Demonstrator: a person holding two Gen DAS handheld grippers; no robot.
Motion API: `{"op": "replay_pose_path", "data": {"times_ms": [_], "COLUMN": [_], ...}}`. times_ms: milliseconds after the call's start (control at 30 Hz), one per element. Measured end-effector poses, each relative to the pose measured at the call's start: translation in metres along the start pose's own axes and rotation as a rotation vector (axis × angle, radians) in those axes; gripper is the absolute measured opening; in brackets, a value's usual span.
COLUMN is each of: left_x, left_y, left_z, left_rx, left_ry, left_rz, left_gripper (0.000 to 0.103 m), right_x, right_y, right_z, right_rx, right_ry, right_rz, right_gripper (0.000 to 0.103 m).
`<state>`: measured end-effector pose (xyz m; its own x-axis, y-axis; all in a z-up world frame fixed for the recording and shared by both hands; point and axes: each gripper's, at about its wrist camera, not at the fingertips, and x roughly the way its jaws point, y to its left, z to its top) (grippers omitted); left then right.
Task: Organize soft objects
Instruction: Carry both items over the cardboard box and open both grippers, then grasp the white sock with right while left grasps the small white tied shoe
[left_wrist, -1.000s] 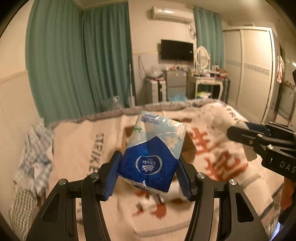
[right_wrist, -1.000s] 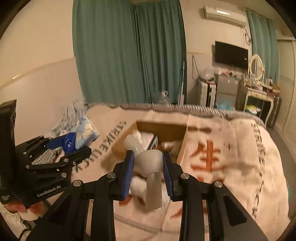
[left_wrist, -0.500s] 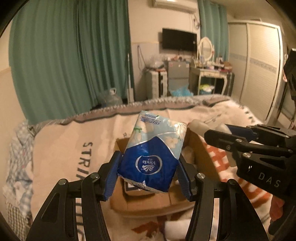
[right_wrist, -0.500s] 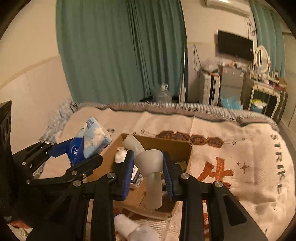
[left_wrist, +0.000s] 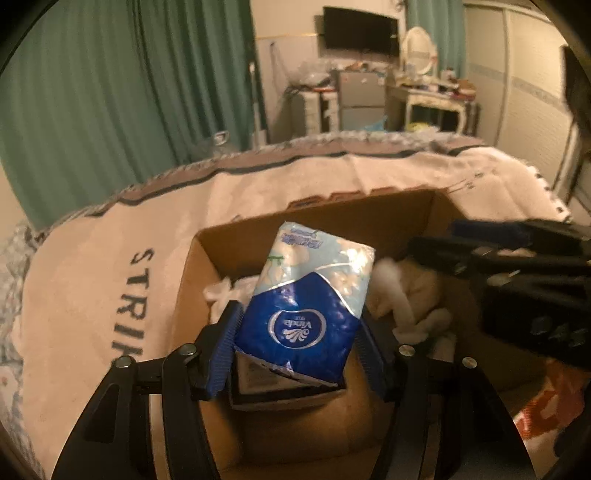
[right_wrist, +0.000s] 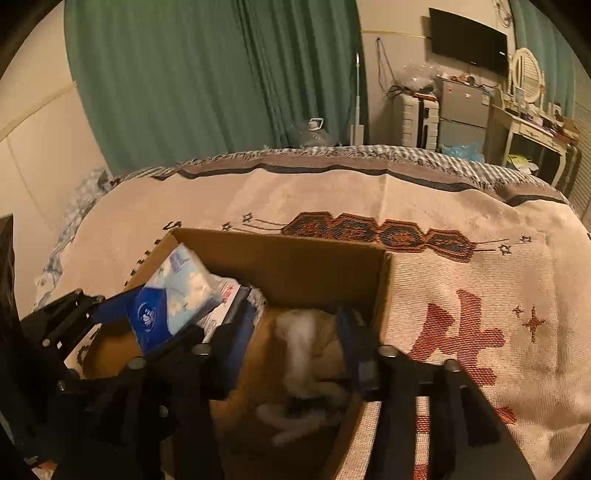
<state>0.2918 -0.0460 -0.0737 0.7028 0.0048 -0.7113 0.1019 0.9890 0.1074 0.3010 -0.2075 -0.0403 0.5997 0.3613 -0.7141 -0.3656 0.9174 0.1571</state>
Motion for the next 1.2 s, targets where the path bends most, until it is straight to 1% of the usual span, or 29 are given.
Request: {"op": "replay_pose_path", "data": {"times_ms": [67, 100, 133, 167, 233, 333, 367, 400, 533, 567, 600, 633, 667, 700, 767, 800, 833, 900, 1000, 1133, 1200], "left_x": [-0.003, -0.009, -0.012, -0.02, -0.031, -0.068, -0.082, -0.099, -0.176, -0.194, -0.213, -0.229, -0.243, -0.258, -0.279, -0.287, -0.293, -0.301, -0.306, -0.298, -0.288], "left_y": [0.0, 0.0, 0.001, 0.002, 0.007, 0.009, 0.009, 0.009, 0.012, 0.013, 0.014, 0.015, 0.016, 0.016, 0.017, 0.018, 0.019, 0.024, 0.029, 0.034, 0.035], "left_z": [-0.001, -0.001, 0.0, 0.001, 0.006, 0.013, 0.015, 0.016, 0.017, 0.015, 0.012, 0.008, 0.003, -0.003, -0.015, -0.022, -0.029, -0.041, -0.06, -0.084, -0.094], "left_rx": [-0.007, -0.01, -0.014, -0.021, -0.032, -0.038, -0.039, -0.036, -0.031, -0.031, -0.026, -0.022, -0.019, -0.014, 0.0, 0.003, 0.0, -0.021, -0.059, -0.098, -0.109], "left_ry": [-0.004, -0.013, -0.02, -0.028, -0.041, -0.096, -0.118, -0.142, -0.259, -0.283, -0.306, -0.324, -0.339, -0.36, -0.391, -0.395, -0.394, -0.388, -0.375, -0.332, -0.315], "left_rz": [0.016, 0.021, 0.027, 0.034, 0.04, 0.051, 0.057, 0.059, 0.08, 0.084, 0.087, 0.09, 0.095, 0.102, 0.116, 0.126, 0.132, 0.137, 0.137, 0.135, 0.155], "left_gripper": [0.076, 0.078, 0.078, 0.078, 0.078, 0.078, 0.078, 0.078, 0.078, 0.078, 0.078, 0.084, 0.095, 0.095, 0.096, 0.096, 0.096, 0.096, 0.096, 0.096, 0.096], "right_x": [-0.006, -0.011, -0.025, -0.025, -0.044, -0.079, -0.109, -0.109, -0.188, -0.204, -0.229, -0.246, -0.26, -0.277, -0.306, -0.318, -0.324, -0.337, -0.344, -0.336, -0.325], "right_y": [-0.002, -0.002, 0.0, 0.0, 0.001, 0.006, 0.013, 0.013, 0.032, 0.036, 0.041, 0.045, 0.048, 0.051, 0.057, 0.061, 0.063, 0.069, 0.076, 0.083, 0.084], "right_z": [0.0, 0.0, 0.002, 0.002, 0.005, 0.01, 0.012, 0.012, 0.013, 0.012, 0.009, 0.006, 0.003, -0.001, -0.011, -0.018, -0.023, -0.038, -0.06, -0.091, -0.104], "right_rx": [0.005, 0.006, 0.009, 0.009, 0.013, 0.011, 0.002, 0.002, -0.039, -0.046, -0.054, -0.06, -0.066, -0.074, -0.093, -0.1, -0.104, -0.116, -0.124, -0.131, -0.133], "right_ry": [-0.016, -0.025, -0.049, -0.049, -0.076, -0.112, -0.141, -0.141, -0.217, -0.232, -0.253, -0.268, -0.281, -0.294, -0.311, -0.317, -0.321, -0.325, -0.312, -0.272, -0.244], "right_rz": [0.0, -0.002, -0.006, -0.006, -0.008, -0.015, -0.016, -0.016, -0.05, -0.052, -0.057, -0.059, -0.061, -0.063, -0.068, -0.07, -0.073, -0.078, -0.058, -0.043, -0.042], "right_gripper": [0.051, 0.051, 0.051, 0.051, 0.051, 0.051, 0.051, 0.051, 0.052, 0.053, 0.058, 0.061, 0.061, 0.062, 0.068, 0.074, 0.078, 0.081, 0.091, 0.093, 0.095]}}
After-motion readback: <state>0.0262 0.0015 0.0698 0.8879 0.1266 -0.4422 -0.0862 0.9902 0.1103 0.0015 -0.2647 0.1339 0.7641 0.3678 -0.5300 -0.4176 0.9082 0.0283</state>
